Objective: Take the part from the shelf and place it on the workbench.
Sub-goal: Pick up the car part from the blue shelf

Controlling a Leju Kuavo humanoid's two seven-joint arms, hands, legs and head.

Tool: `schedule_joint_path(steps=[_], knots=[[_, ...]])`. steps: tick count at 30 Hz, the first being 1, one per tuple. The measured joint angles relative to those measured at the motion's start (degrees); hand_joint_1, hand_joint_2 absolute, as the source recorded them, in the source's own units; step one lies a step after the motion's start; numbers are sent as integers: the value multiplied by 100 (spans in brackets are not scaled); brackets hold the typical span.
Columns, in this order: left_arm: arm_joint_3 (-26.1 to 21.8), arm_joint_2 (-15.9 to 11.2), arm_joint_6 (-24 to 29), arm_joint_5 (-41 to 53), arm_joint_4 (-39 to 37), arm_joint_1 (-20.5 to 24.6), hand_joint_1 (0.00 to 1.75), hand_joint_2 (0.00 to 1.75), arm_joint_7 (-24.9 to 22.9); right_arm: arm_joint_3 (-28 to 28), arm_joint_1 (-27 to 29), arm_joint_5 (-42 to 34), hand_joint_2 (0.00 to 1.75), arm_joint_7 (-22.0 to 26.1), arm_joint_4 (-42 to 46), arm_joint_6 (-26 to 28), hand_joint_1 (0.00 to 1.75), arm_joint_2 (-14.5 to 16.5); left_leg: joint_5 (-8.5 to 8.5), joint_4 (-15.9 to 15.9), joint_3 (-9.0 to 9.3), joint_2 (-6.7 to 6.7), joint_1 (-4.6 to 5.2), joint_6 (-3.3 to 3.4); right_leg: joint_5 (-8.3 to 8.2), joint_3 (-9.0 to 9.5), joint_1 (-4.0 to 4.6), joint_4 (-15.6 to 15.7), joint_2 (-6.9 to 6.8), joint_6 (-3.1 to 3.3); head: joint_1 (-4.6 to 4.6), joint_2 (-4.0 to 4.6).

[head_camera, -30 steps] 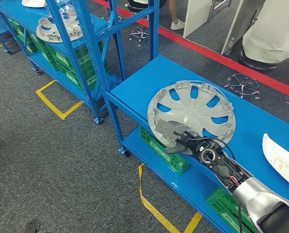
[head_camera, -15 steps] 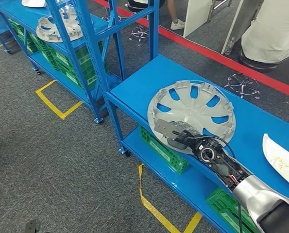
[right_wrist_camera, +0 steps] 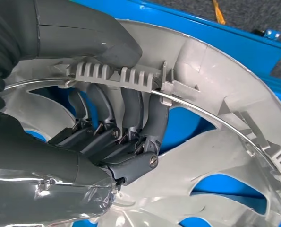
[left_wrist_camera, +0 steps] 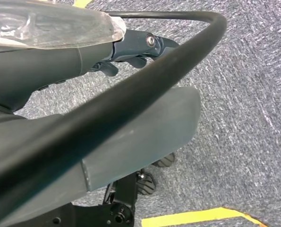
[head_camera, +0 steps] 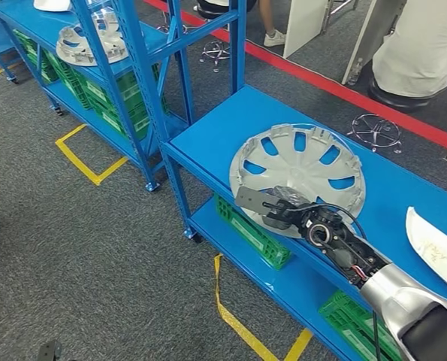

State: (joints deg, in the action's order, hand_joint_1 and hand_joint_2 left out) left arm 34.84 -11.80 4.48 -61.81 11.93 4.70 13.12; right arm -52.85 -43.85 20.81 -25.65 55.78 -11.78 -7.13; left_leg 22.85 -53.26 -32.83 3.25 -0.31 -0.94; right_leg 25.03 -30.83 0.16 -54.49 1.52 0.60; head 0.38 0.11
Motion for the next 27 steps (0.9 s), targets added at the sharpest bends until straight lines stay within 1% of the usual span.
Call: schedule_joint_path(steps=[2, 3, 6, 7, 9, 10, 11, 15, 27], knots=[[0, 0, 0, 1, 0, 0, 0, 0, 0, -17, -18, 9, 175, -33, 0, -113, 137, -1, 0, 0, 0, 0, 0, 0, 0, 0, 0, 0, 0, 0, -1, 0], [0, 0, 0, 1, 0, 0, 0, 0, -1, -26, -27, 14, 175, -46, 0, -167, 131, -2, 0, 0, 0, 0, 0, 0, 0, 0, 0, 0, 0, 0, -1, 0], [0, 0, 0, 1, 0, 0, 0, 0, 0, -56, -45, 37, 175, -76, 0, -280, 75, -11, 0, 0, 1, -1, 0, 0, 0, 0, 0, 0, 1, 0, -2, 0], [0, 0, 0, 1, 0, 0, 0, 0, 0, -67, -49, 46, 175, -88, 0, -308, 51, -14, 0, 0, 1, -1, 0, 0, 0, 0, 0, 0, 1, 0, -2, 0], [0, 0, 1, 0, 0, -1, 0, 0, 0, -89, -56, 75, 175, -115, 0, -360, 21, -24, 0, 0, 1, -1, 0, 0, 0, 0, 0, 0, 1, 0, -2, 0], [0, 0, 2, 1, 0, -1, 0, 0, 0, -101, -58, 92, 175, -132, 0, -385, 9, -29, 0, 0, 1, 0, 0, 0, 0, 0, 0, 0, 1, 0, -2, 0], [0, 0, 6, 1, 0, -1, 0, 0, 0, -115, -64, 111, 175, -150, -1, -406, 6, -33, 0, 0, 1, 0, 0, 0, 0, 0, 0, 0, 1, 0, -2, 0], [0, 0, 30, -13, 0, 1, 0, 0, -1, -160, -92, 154, 175, -181, -4, -467, 3, -37, 1, 0, 2, -1, 0, 0, 0, 0, 1, 0, 1, 0, 1, 0], [2, 2, 57, -79, 0, 5, 0, 0, -9, -354, -194, 263, 175, -158, -78, -600, 3, -37, 2, 0, 15, -2, 0, -2, 2, 13, 2, 0, 1, 2, 2, 0]])
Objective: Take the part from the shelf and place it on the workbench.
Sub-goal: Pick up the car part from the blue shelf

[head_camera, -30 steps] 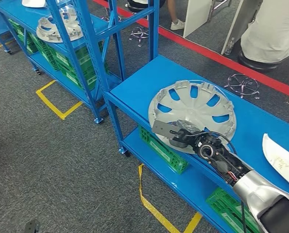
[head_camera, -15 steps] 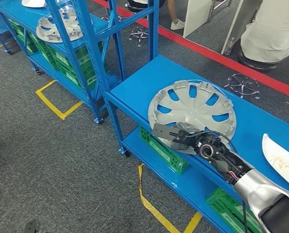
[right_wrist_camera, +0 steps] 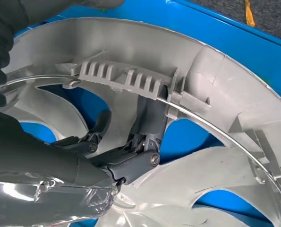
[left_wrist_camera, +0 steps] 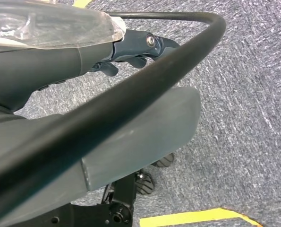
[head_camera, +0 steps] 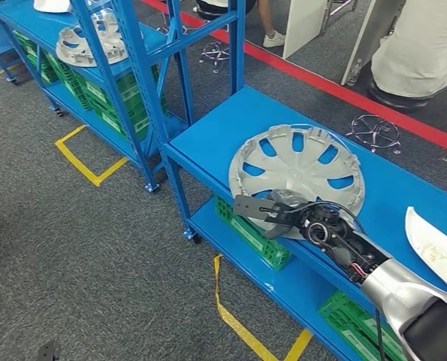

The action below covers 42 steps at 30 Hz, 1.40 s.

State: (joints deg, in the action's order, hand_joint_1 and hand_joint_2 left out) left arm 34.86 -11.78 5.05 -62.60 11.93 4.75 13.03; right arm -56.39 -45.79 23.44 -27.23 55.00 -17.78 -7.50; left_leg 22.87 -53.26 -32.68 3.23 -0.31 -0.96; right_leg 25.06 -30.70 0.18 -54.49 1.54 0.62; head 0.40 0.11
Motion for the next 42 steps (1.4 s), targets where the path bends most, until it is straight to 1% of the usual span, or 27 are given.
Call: schedule_joint_path(steps=[7, 8, 9, 10, 12, 13, 14, 17, 20, 24, 30, 36, 42], knots=[[1, 3, 0, -2, 0, 1, 0, 0, 0, -135, -73, 152, 175, -1, -43, -78, 5, 0, 2, 0, 11, 0, 0, -2, 1, 10, 0, 0, 0, 0, 0, 0], [2, 4, 0, -3, 0, 1, 0, 0, -1, -161, -85, 174, 175, -3, -47, -89, 7, 0, 2, 0, 13, 0, 0, -2, 2, 11, 0, 0, 0, 1, 1, 1], [3, 6, 0, -4, 0, 1, 0, 0, -1, -186, -95, 196, 175, -6, -50, -95, 13, 0, 2, 0, 15, 0, 0, -2, 3, 13, 1, 0, 0, 1, 1, 1], [6, 8, 0, -4, 0, 1, 0, 0, -2, -206, -102, 211, 175, -10, -52, -98, 23, 0, 3, 0, 17, 0, 0, -3, 4, 15, 1, 0, 0, 2, 1, 1], [11, 9, 0, -4, 0, 1, 0, 0, -2, -227, -110, 227, 175, -14, -55, -98, 63, 0, 4, 0, 21, 0, 0, -3, 7, 20, 1, 0, 0, 2, 1, 0], [15, 9, 0, -5, 0, 1, 0, 0, -2, -236, -113, 234, 175, -16, -56, -98, 77, 0, 6, 0, 24, 0, 0, -5, 9, 23, 1, 0, 0, 2, 1, 0], [18, 9, 0, -6, 0, 1, 0, 0, -3, -247, -116, 245, 175, -17, -58, -98, 101, 0, 7, 0, 26, 0, 0, -7, 10, 25, 1, 0, 0, 2, 2, 0], [25, 10, 1, -9, 0, 2, 0, 0, -6, -279, -123, 317, 175, -19, -60, -116, 145, 0, 9, 0, 31, 0, 0, -10, 11, 29, 1, 0, 0, 2, 3, 0], [26, 11, 2, -16, 0, 2, 0, 0, -7, -310, -124, 382, 175, -16, -60, -129, 152, 0, 11, 0, 35, 0, 0, -11, 12, 34, 1, 1, 0, 2, 2, 0], [27, 11, 5, -19, 0, 3, 0, 0, -7, -355, -125, 403, 175, -15, -60, -122, 153, 0, 15, 1, 47, -1, 0, -15, 18, 45, 1, 1, 2, 1, -1, 0], [39, 14, 7, -21, 0, 5, 0, 0, -7, -418, -123, 414, 175, -17, -62, -120, 163, 0, 19, 1, 61, -4, 0, -15, 20, 56, 2, 2, 5, 2, -1, 0], [44, 15, 9, -26, 0, 4, 0, 0, -7, -461, -123, 421, 175, -15, -60, -122, 163, 0, 20, 1, 67, -4, 0, -15, 20, 61, 3, 2, 5, 3, 0, 0], [44, 15, 9, -39, 0, 4, 0, 0, -7, -461, -123, 425, 175, -14, -58, -120, 166, 0, 20, 1, 67, -4, 0, -15, 20, 61, 4, 2, 5, 3, -1, 0]])
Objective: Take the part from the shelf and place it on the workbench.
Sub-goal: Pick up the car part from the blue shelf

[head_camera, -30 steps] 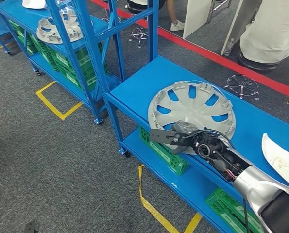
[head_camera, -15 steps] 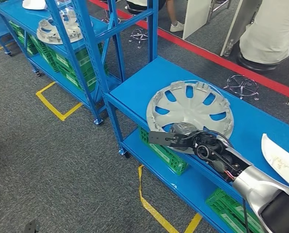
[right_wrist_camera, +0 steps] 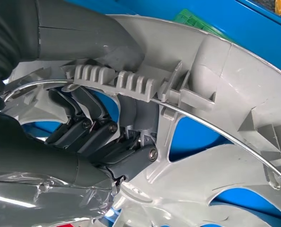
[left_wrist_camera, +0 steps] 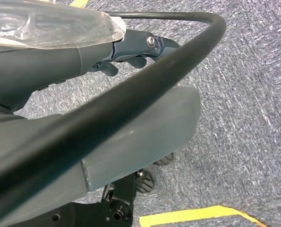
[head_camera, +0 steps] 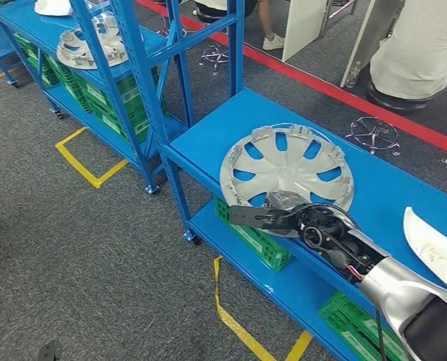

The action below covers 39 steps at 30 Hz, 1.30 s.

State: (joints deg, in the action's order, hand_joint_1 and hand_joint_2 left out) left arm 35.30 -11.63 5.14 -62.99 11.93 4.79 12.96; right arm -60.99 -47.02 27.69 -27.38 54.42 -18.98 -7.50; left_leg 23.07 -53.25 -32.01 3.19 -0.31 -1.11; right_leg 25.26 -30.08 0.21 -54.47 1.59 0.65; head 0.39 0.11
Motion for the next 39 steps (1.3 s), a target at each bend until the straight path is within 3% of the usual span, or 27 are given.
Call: schedule_joint_path(steps=[3, 7, 17, 28, 39], knots=[[0, 0, -14, -54, 0, 0, 0, 0, 0, 1, 0, 2, 175, 8, 0, 1, 170, 0, 0, 0, 0, 0, 0, 0, 0, 0, 0, 0, 0, 0, 0, 0], [0, -1, -106, -170, 0, -2, 0, 175, 4, 1, 0, 3, 175, 20, 0, -2, 175, 0, 0, 0, 0, 0, 0, 0, 0, 0, 0, 0, 0, 0, 1, 0], [0, -4, -135, -309, 0, -2, 0, 175, 48, 2, 8, -58, 175, 25, 2, 59, 175, -13, 1, 0, 1, 0, 0, 0, 0, 0, 0, 0, 0, 0, 2, 0], [0, -19, -28, -438, 0, -16, 0, 175, 76, 525, 537, -1528, 175, 970, 397, 2024, 175, -138, -1, -1, -13, 4, 0, 0, 0, -10, -1, -1, -3, 0, -1, 0], [0, -22, 29, -496, 0, -19, 0, 175, 115, 1188, 789, -2055, 175, 1394, 1299, 2649, 175, -366, 2, -1, -28, 3, 0, 2, 2, -24, -4, -1, -2, -2, -3, 0]])
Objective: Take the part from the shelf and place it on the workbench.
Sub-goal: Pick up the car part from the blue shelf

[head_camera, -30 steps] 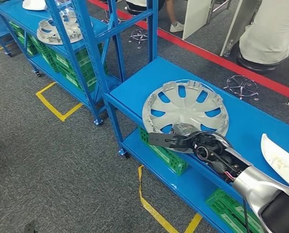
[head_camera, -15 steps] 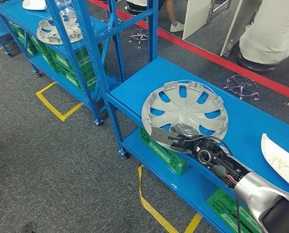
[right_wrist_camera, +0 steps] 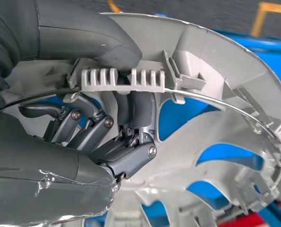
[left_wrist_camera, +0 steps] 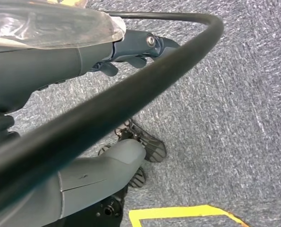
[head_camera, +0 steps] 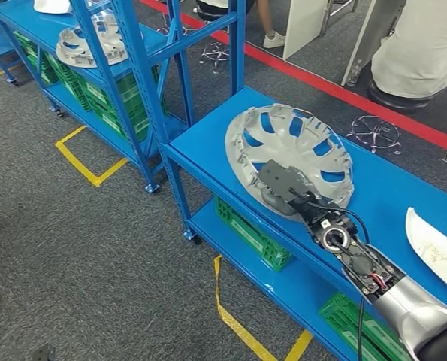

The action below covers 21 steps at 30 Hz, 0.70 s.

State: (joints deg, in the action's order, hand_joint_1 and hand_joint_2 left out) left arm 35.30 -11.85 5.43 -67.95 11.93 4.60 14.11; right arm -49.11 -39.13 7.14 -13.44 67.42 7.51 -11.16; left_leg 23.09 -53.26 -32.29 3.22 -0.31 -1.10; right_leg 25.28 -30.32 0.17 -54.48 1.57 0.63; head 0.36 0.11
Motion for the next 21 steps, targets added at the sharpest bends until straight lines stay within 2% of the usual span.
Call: schedule_joint_path(steps=[7, 13, 21], knots=[[-5, 1, 54, -68, 0, 2, 0, 175, 8, 293, 165, -19, 175, 77, 459, 103, 175, -60, 0, 0, -4, 0, 0, 0, 0, -6, 1, 0, 0, 0, 1, 0], [-7, 2, 76, -84, 0, 0, 0, 175, 8, 612, 363, -99, 175, 416, 753, 331, 175, -77, 0, 0, -11, 1, 0, 0, 0, -10, 2, -1, 0, 0, 5, 0], [-7, 2, 76, -82, 0, 3, 0, 175, 8, 874, 484, -153, 175, 558, 1014, 402, 175, -91, 0, 0, -14, 0, 0, 0, 0, -13, 1, 0, 0, 0, 3, 0]])
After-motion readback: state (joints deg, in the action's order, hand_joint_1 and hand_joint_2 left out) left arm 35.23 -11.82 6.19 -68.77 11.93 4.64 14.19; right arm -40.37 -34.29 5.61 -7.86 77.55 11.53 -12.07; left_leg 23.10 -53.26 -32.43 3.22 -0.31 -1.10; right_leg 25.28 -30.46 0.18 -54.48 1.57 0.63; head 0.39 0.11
